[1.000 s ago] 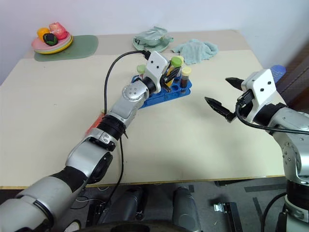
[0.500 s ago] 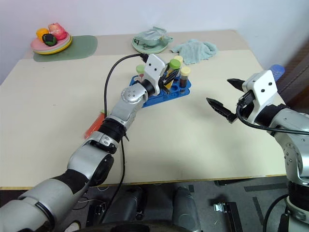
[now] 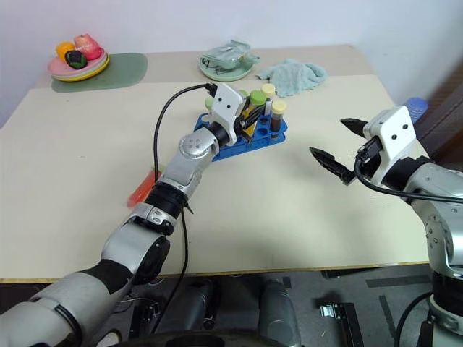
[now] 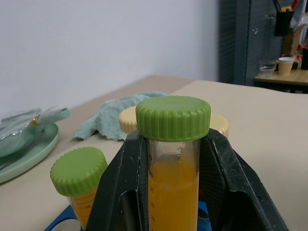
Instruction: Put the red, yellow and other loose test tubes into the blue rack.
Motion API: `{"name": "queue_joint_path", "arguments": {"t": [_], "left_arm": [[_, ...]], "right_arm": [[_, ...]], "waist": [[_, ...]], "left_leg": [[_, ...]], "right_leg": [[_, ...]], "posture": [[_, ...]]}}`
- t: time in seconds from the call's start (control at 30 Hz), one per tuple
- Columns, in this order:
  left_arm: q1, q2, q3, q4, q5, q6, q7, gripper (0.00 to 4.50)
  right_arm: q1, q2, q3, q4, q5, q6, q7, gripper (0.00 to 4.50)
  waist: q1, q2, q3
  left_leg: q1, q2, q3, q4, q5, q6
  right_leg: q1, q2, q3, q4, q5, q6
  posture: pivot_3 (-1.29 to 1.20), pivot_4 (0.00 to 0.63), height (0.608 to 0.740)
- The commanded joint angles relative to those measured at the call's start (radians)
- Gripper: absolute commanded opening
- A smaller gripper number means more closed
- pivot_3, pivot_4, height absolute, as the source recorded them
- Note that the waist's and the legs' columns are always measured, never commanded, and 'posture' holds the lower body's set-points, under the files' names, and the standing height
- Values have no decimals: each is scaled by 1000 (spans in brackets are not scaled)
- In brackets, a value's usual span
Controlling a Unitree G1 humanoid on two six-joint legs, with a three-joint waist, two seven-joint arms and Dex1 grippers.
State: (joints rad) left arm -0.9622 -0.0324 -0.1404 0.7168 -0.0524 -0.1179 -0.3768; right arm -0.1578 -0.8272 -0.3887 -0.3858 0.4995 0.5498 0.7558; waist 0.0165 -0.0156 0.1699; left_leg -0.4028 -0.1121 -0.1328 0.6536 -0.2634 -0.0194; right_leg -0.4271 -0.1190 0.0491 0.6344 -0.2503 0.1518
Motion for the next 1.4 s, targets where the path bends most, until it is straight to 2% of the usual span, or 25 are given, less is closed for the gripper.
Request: {"name": "queue_joint_path", "arguments": {"t": [0.03, 0.5, 0.83, 1.23, 1.4], "left_arm": [[-6, -9, 5, 30, 5, -5, -23, 969], [-25, -29, 21, 101, -1, -64, -126, 969], [-18, -18, 24, 136, 35, -54, -94, 969], [1, -26, 47, 128, 10, -13, -112, 969], [22, -23, 51, 72, 5, -2, -107, 3178]], "right_arm": [[31, -18, -68, -8, 39, -18, 41, 4500], [107, -6, -108, -15, 89, -45, 97, 4500], [105, -11, -104, -29, 99, -37, 90, 4500], [81, -18, -83, -28, 100, -26, 84, 4500], [78, -14, -75, -23, 96, -29, 87, 4500]], "waist": [[-1, 0, 0], [-1, 0, 0], [-2, 0, 0], [-2, 0, 0], [-3, 0, 0]], "left_leg": [[0, 0, 0, 0, 0, 0], [1, 0, 0, 1, 0, 0], [1, 0, 0, 1, 0, 1], [1, 0, 0, 1, 0, 1], [1, 0, 0, 1, 0, 1]], "right_leg": [[0, 0, 0, 0, 0, 0], [1, 0, 0, 0, 0, 0], [1, 0, 0, 0, 0, 0], [1, 0, 0, 0, 0, 0], [1, 0, 0, 0, 0, 0]], "posture": [[0, 150, 740], [0, 150, 740], [0, 150, 740], [0, 150, 740], [0, 150, 740]]}}
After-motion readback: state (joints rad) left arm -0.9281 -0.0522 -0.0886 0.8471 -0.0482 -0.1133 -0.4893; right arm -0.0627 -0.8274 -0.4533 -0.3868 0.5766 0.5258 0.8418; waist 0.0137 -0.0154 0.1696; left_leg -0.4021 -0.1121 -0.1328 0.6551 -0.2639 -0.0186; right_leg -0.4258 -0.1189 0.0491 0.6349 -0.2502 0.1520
